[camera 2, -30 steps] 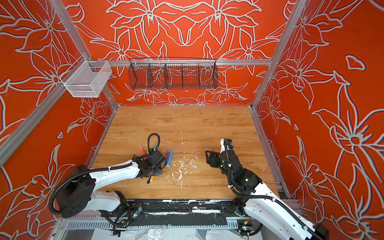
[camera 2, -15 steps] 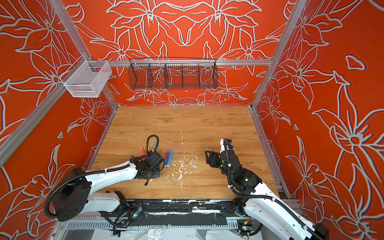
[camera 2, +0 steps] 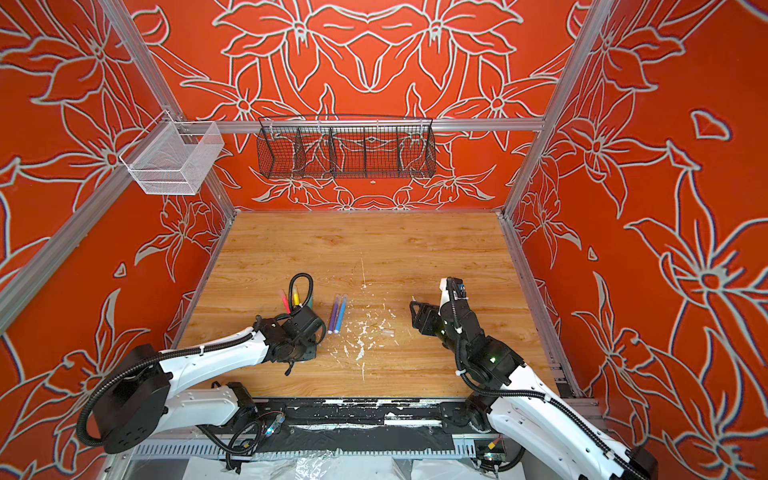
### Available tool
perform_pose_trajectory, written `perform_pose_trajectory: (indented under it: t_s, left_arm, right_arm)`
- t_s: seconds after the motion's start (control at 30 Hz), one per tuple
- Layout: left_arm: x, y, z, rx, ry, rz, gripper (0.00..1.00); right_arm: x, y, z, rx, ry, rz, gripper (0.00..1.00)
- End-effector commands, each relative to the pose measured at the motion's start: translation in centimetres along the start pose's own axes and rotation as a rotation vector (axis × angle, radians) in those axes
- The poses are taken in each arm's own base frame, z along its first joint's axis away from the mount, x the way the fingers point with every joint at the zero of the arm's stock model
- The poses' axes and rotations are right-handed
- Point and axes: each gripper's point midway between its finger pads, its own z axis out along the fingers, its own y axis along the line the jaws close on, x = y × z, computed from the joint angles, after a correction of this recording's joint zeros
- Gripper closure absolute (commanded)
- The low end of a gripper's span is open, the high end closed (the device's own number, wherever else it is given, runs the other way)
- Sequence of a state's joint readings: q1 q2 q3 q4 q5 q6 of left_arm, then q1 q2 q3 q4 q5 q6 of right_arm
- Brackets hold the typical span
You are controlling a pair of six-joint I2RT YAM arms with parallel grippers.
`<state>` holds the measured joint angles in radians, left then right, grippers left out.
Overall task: Insert the pens into the pen caps
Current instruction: 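Lower the open left gripper around the orange marker and close it, then lift the orange marker tip-up with the left gripper toward the right gripper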
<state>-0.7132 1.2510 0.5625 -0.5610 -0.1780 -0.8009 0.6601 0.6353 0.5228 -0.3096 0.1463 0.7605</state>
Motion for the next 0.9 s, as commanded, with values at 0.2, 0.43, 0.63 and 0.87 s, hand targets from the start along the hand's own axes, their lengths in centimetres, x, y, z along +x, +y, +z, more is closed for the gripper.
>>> perform_pose_trajectory:
  t_s: [0.2,0.43,0.63,0.87]
  left_arm:
    - [0.6,0.4,0.4,0.004,0.014,0.015,0.85]
    - [-2.5,-2.8,-2.9,0.116,-0.061,0.083,0.97]
    - [-5.8,-5.9,-9.6,0.309,-0.221,0.137,0.97]
    - [-6.2,-8.8,-14.3,0.479,-0.323,0.198,0.96]
  right_arm:
    - [0.2,0.0,0.2,-0.014,0.002,0.023,0.29]
    - [0.3,0.4,0.2,-0.033,0.010,0.046,0.38]
    - [0.5,2.0,0.1,-0.108,0.036,0.087,0.37]
    - [0.3,4.7,-0.1,-0.241,0.037,0.148,0.37]
